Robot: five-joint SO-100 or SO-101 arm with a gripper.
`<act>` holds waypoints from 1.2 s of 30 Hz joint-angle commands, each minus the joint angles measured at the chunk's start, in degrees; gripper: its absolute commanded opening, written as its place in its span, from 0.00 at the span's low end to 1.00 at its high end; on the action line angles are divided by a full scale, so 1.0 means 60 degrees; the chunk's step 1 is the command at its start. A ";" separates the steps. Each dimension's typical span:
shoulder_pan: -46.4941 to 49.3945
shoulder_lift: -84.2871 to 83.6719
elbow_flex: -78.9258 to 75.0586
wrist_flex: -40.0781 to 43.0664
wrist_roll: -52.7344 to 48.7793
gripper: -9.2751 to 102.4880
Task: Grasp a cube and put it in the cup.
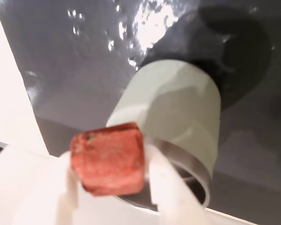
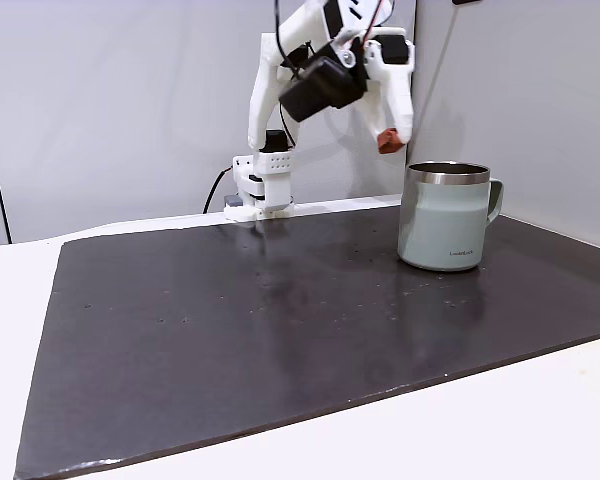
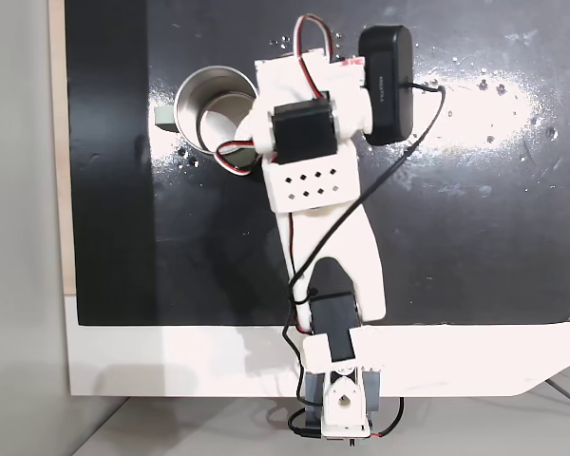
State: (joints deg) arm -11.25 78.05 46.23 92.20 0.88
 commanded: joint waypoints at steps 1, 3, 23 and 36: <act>-0.0527 -0.0381 -0.1201 -0.0073 -0.0190 0.11; -0.0806 -0.0776 -0.1655 -0.0088 -0.0308 0.11; -0.2490 -0.1260 -0.1919 0.0000 -0.1040 0.10; -0.2563 -0.0630 -0.1187 0.0161 -0.1128 0.28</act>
State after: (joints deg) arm -26.63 69.70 39.29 92.81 -5.54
